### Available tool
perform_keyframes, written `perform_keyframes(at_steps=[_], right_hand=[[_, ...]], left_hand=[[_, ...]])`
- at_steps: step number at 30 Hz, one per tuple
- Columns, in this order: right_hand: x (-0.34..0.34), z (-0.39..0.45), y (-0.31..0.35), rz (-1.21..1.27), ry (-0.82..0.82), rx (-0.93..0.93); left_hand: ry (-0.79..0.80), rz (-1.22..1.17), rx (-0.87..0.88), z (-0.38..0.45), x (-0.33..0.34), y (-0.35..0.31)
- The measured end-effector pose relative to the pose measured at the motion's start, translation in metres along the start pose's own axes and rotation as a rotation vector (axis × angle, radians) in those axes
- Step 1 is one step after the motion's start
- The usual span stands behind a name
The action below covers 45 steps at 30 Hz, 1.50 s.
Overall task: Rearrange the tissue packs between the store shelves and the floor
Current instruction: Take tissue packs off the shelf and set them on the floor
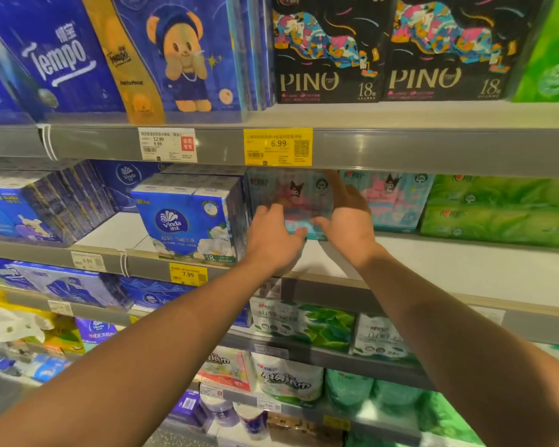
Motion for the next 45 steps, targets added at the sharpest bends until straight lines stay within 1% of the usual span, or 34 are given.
perform_keyframes(at_steps=[3, 8, 10, 13, 17, 21, 23, 26, 30, 34, 37, 41, 45], right_hand=[[-0.008, -0.011, -0.005, 0.0, 0.067, 0.026], [-0.032, -0.058, -0.009, -0.106, 0.03, 0.066], [-0.045, -0.084, -0.011, -0.147, 0.019, 0.124], [-0.065, -0.139, -0.01, -0.17, -0.026, 0.258], [-0.085, -0.233, 0.001, -0.224, -0.113, 0.456], [-0.094, -0.347, 0.03, -0.292, -0.196, 0.649], [-0.1, -0.411, 0.05, -0.327, -0.215, 0.766], [-0.116, -0.509, 0.081, -0.37, -0.298, 0.923], [-0.137, -0.649, 0.127, -0.367, -0.421, 1.135], [-0.138, -0.801, 0.186, -0.376, -0.574, 1.33], [-0.13, -0.919, 0.236, -0.364, -0.664, 1.481], [-0.105, -1.069, 0.309, -0.277, -0.804, 1.704], [-0.074, -1.184, 0.374, -0.204, -0.866, 1.897]], left_hand=[[0.032, 0.001, 0.086, -0.005, 0.003, -0.006], [0.074, -0.069, 0.238, -0.021, 0.003, -0.016], [0.094, -0.105, 0.325, -0.031, 0.004, -0.022], [0.14, -0.12, 0.468, -0.055, 0.01, -0.032], [0.287, -0.17, 0.627, -0.108, 0.028, -0.044], [0.521, -0.204, 0.783, -0.189, 0.048, -0.056], [0.645, -0.201, 0.855, -0.241, 0.054, -0.066], [0.823, -0.21, 1.012, -0.331, 0.056, -0.087], [0.995, -0.255, 1.206, -0.466, 0.054, -0.106], [1.16, -0.185, 1.4, -0.623, 0.051, -0.112], [1.273, -0.128, 1.524, -0.755, 0.044, -0.101], [1.435, -0.036, 1.708, -0.931, 0.023, -0.062], [1.636, 0.052, 1.794, -1.067, 0.011, -0.014]])
Point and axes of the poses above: each hand's wrist, its own z-axis towards the middle knuckle, its own x-axis out of the palm, y = z × x, the point moved 2 cm from there along z, towards the middle knuckle, and after that the axes turned 6 degrees about y, right-handed, at the moved point
